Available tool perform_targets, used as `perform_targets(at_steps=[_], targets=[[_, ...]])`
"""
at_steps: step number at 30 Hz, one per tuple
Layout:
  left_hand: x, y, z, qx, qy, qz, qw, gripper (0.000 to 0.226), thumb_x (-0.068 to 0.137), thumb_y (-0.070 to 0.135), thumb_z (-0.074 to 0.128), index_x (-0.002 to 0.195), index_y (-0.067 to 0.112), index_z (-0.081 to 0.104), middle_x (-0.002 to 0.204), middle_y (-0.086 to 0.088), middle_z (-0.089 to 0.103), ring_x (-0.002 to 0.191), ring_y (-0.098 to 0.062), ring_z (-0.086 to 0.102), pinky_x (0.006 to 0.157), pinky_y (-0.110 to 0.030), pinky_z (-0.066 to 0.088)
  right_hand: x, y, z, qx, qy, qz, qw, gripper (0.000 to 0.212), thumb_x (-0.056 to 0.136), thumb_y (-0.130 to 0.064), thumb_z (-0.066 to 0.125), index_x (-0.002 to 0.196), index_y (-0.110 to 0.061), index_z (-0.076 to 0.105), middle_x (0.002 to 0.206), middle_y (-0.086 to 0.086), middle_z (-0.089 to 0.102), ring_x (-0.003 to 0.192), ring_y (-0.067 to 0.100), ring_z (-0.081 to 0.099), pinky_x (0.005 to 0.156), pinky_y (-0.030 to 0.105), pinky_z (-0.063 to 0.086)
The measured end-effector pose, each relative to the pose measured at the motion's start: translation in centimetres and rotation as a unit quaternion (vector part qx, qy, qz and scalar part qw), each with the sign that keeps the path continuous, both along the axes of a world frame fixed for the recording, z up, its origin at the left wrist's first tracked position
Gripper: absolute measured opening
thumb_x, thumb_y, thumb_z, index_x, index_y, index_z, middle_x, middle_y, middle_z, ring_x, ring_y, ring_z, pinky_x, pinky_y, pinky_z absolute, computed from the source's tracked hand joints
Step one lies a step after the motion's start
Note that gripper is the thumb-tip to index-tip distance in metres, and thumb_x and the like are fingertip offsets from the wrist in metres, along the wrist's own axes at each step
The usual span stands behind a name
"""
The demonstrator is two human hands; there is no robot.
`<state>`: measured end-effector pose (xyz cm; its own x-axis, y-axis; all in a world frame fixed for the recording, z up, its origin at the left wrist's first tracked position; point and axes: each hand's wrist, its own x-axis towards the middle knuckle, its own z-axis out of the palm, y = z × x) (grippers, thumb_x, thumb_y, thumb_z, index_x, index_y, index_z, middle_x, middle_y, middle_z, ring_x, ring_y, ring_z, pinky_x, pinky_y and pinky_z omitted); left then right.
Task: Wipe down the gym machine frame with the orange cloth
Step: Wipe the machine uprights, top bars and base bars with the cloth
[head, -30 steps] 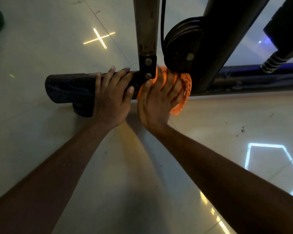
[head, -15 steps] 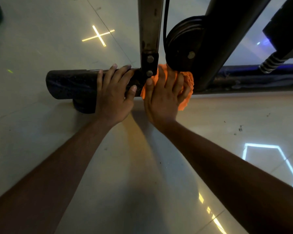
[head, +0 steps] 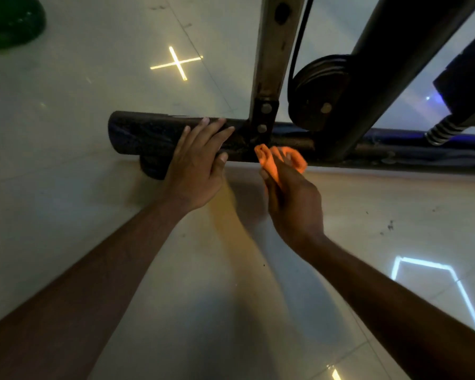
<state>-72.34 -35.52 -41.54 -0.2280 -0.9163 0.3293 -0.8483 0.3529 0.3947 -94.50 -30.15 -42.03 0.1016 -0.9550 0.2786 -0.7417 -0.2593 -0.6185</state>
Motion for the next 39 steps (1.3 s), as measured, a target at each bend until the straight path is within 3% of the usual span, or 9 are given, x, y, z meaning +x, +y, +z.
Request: perform_targets(at_steps=[4, 10, 13, 18, 22, 27, 30, 33, 39], targets=[[2.0, 1.6, 0.8, -0.042, 0.064, 0.057, 0.995, 0.046, 0.106, 0.016, 0.051, 0.151, 0.013, 0.058, 0.154, -0.008, 0.056, 0.149, -0.028, 0.046, 0.124, -0.050, 0.035, 3.9, 1.1, 1.3, -0.006, -0.077, 0.063, 0.995, 0.047, 0.117, -0.024, 0.052, 0.164, -0.023, 0.048, 0.167, -0.008, 0.048, 0.158, 0.000, 0.033, 0.131, 0.028, 0.031], [6.3, 1.5, 2.3, -0.032, 0.071, 0.145, 0.986, 0.045, 0.105, 0.023, 0.051, 0.149, 0.016, 0.057, 0.150, -0.007, 0.056, 0.142, -0.028, 0.049, 0.116, -0.055, 0.043, 7.7, -3.3, 3.1, -0.036, 0.075, 0.082, 0.993, 0.065, 0.114, -0.030, 0.055, 0.172, -0.026, 0.027, 0.179, 0.003, 0.025, 0.163, 0.021, 0.029, 0.115, 0.039, 0.047], [8.1, 0.9, 1.7, 0.009, 0.030, 0.199, 0.979, 0.050, 0.103, 0.028, 0.060, 0.152, 0.026, 0.054, 0.163, -0.011, 0.038, 0.153, -0.036, 0.035, 0.120, -0.065, 0.036, 8.7, -5.3, 1.9, -0.040, 0.187, 0.077, 0.978, 0.069, 0.115, -0.034, 0.051, 0.174, -0.024, 0.017, 0.182, 0.007, 0.012, 0.169, 0.031, 0.005, 0.126, 0.059, 0.037], [9.2, 0.5, 1.1, 0.142, 0.189, 0.243, 0.941, 0.078, 0.104, 0.024, 0.067, 0.169, 0.036, 0.026, 0.178, -0.003, -0.002, 0.163, -0.032, 0.012, 0.128, -0.053, 0.034, 12.1, -6.5, -0.1, -0.033, 0.237, 0.052, 0.970, 0.068, 0.116, -0.057, 0.021, 0.175, -0.026, 0.007, 0.183, 0.010, 0.002, 0.167, 0.041, -0.006, 0.134, 0.061, -0.002], [9.1, -0.4, 2.4, 0.178, 0.324, 0.294, 0.881, 0.096, 0.097, 0.012, 0.072, 0.172, 0.017, 0.013, 0.174, -0.010, 0.017, 0.158, -0.030, 0.029, 0.127, -0.044, 0.034, 17.6, -8.9, 1.5, -0.008, 0.249, 0.036, 0.968, 0.065, 0.115, -0.056, 0.016, 0.174, -0.026, 0.017, 0.180, 0.012, 0.017, 0.163, 0.048, 0.013, 0.129, 0.063, -0.001], [11.6, 0.2, 3.6, 0.216, 0.442, 0.265, 0.829, 0.057, 0.092, 0.018, 0.066, 0.148, 0.014, 0.054, 0.136, -0.003, 0.064, 0.123, -0.014, 0.060, 0.088, -0.016, 0.051, 15.3, -9.1, 1.7, -0.043, 0.262, 0.128, 0.955, 0.065, 0.114, -0.053, 0.029, 0.171, -0.021, 0.026, 0.177, 0.019, 0.024, 0.159, 0.050, 0.024, 0.129, 0.067, 0.012], [12.6, 0.5, 3.6, 0.229, 0.455, 0.250, 0.823, 0.024, 0.113, 0.030, 0.047, 0.135, 0.027, 0.058, 0.120, 0.015, 0.064, 0.117, -0.004, 0.057, 0.097, -0.023, 0.043, 10.4, -8.0, 1.0, -0.080, 0.307, 0.140, 0.938, 0.067, 0.115, -0.052, 0.031, 0.175, -0.028, 0.014, 0.179, 0.015, 0.019, 0.163, 0.046, 0.018, 0.131, 0.066, 0.011], [12.7, 0.6, 4.1, 0.243, 0.488, 0.233, 0.805, 0.037, 0.118, 0.044, 0.026, 0.111, 0.037, 0.062, 0.114, 0.015, 0.066, 0.111, 0.000, 0.059, 0.101, -0.025, 0.042, 10.7, -7.5, 0.5, -0.083, 0.315, 0.114, 0.938, 0.066, 0.116, -0.048, 0.035, 0.175, -0.029, 0.012, 0.180, 0.011, 0.018, 0.162, 0.047, 0.018, 0.133, 0.063, 0.007], [14.8, 0.6, 4.0, 0.286, 0.550, 0.230, 0.750, 0.090, 0.106, 0.076, 0.006, 0.159, 0.019, 0.052, 0.157, -0.010, 0.058, 0.154, -0.025, 0.044, 0.129, -0.045, 0.023, 22.3, -8.7, 0.8, -0.079, 0.312, 0.157, 0.934, 0.068, 0.114, -0.047, 0.035, 0.175, -0.031, 0.008, 0.182, 0.009, 0.011, 0.162, 0.049, 0.016, 0.131, 0.064, 0.006]])
